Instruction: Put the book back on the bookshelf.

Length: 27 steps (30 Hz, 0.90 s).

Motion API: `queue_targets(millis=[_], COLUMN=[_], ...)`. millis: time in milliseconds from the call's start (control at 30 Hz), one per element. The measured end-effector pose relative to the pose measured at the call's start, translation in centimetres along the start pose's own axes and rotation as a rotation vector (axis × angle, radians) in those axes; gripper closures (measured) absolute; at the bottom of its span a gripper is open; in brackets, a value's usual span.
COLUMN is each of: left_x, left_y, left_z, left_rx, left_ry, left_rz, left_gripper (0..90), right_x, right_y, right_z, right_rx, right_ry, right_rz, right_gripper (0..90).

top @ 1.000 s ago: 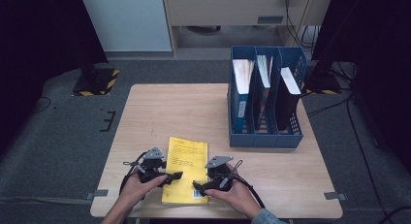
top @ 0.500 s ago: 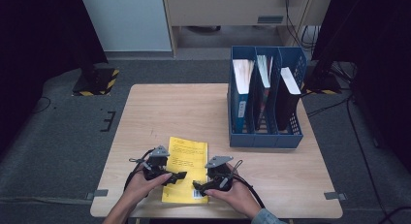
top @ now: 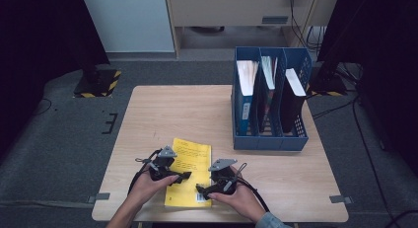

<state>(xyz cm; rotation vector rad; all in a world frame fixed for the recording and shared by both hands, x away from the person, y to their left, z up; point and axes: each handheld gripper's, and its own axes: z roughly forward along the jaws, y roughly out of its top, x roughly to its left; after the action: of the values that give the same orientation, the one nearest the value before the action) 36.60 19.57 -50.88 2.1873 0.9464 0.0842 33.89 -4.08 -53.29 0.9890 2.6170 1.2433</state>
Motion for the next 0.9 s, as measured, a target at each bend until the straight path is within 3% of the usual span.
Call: queue_targets(millis=[133, 300, 467, 700, 900], left_x=[0.01, -0.03, 0.26, 0.45, 0.52], left_y=[0.62, 0.54, 0.28, 0.29, 0.22], left_z=[0.18, 0.2, 0.05, -0.16, -0.3], left_rx=[0.047, 0.04, 0.011, 0.011, 0.006], left_ry=[-0.026, -0.014, -0.01, -0.027, -0.035], left_rz=[0.021, 0.036, -0.004, -0.006, -0.015], left_gripper=[33.3, 35.2, 46.1, 63.1, 69.0], right_x=[-0.02, -0.04, -0.01, 0.0, 0.03], right_y=[0.01, 0.02, 0.02, 0.05, 0.1], right_z=[0.0, -0.02, -0.01, -0.01, 0.03], right_rx=[0.0, 0.003, 0.003, 0.007, 0.008], right_ry=[0.001, 0.003, 0.002, 0.0, 0.001], right_rz=[-0.001, -0.003, -0.004, -0.005, 0.0], right_gripper=[11.6, 11.6, 11.6, 11.6, 11.3])
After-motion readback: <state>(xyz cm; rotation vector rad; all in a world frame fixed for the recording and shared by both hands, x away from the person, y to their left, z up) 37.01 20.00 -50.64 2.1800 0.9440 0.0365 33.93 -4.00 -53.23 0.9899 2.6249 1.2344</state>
